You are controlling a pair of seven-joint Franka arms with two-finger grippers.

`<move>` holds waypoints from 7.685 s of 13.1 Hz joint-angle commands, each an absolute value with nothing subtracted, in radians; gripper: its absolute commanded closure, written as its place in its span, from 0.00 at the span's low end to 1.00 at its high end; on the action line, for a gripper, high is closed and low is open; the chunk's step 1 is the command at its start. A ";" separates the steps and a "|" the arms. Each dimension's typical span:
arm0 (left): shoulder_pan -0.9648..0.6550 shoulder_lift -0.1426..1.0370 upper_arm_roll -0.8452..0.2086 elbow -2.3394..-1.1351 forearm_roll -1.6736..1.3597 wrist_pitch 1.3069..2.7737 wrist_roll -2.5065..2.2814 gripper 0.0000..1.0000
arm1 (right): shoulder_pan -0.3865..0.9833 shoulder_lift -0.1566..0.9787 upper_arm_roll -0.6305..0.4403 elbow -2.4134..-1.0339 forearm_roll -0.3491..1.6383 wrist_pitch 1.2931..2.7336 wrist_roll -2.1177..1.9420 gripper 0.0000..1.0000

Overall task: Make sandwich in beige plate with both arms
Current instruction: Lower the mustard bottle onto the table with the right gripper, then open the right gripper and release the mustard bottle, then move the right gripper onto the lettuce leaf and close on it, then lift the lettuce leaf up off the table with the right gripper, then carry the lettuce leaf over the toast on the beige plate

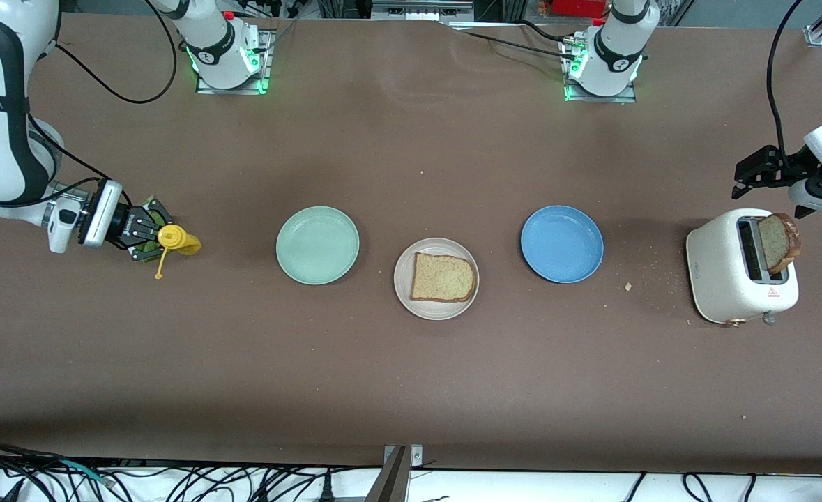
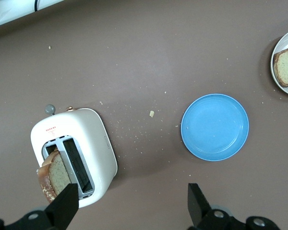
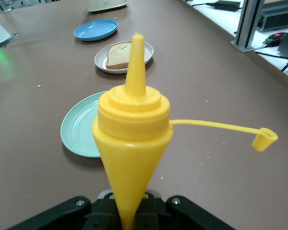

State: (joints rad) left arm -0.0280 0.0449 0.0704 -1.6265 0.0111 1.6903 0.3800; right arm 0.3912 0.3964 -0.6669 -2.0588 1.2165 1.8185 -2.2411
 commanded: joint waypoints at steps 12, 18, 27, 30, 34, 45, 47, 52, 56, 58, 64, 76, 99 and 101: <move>-0.026 0.040 0.071 -1.623 0.032 1.692 0.390 0.00 | -0.159 0.494 -0.134 -2.051 1.296 1.853 -2.480 1.00; -0.028 0.040 0.071 -1.623 0.031 1.692 0.390 0.00 | -0.163 0.520 -0.112 -2.140 1.321 1.850 -2.592 1.00; -0.026 0.044 0.069 -1.623 0.032 1.707 0.390 0.00 | -0.167 0.545 -0.112 -2.171 1.342 1.850 -2.661 0.05; -0.028 0.044 0.069 -1.623 0.031 1.707 0.390 0.00 | -0.167 0.543 -0.113 -2.168 1.342 1.855 -2.636 0.00; -0.028 0.044 0.069 -1.623 0.031 1.707 0.390 0.00 | -0.169 0.525 -0.130 -2.146 1.284 1.861 -2.470 0.00; -0.029 0.044 0.064 -1.623 0.031 1.713 0.390 0.00 | -0.189 0.393 -0.199 -1.987 0.622 1.943 -1.776 0.00; -0.029 0.043 0.063 -1.623 0.029 1.723 0.390 0.00 | -0.189 0.344 -0.196 -1.990 0.418 1.957 -1.476 0.00; -0.034 0.044 0.063 -1.623 0.029 1.723 0.390 0.00 | -0.189 0.321 -0.111 -2.011 0.133 2.022 -0.980 0.00; -0.038 0.044 0.061 -1.623 0.029 1.723 0.390 0.00 | -0.189 0.348 -0.080 -2.135 0.103 2.242 -0.822 0.00; -0.038 0.044 0.063 -1.623 0.029 1.723 0.390 0.00 | -0.189 0.382 -0.080 -2.138 0.103 2.285 -0.819 0.00; -0.040 0.044 0.063 -1.623 0.029 1.723 0.390 0.00 | -0.190 0.434 -0.080 -2.180 0.106 2.405 -0.819 0.06; -0.040 0.048 0.063 -1.623 0.029 1.723 0.390 0.00 | -0.199 0.379 -0.084 -2.096 0.075 2.234 -0.873 1.00; -0.037 0.048 0.063 -1.626 0.029 1.733 0.390 0.00 | 0.154 0.457 0.278 -1.573 0.356 2.072 0.616 1.00; -0.034 0.048 0.063 -1.626 0.029 1.735 0.390 0.00 | 0.248 0.559 0.278 -1.496 0.351 2.173 0.801 1.00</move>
State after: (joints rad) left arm -0.0352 0.0496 0.0630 -1.6275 0.0111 1.7277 0.3800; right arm 0.1865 0.4460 0.2843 -1.6093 0.3418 2.1212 0.6658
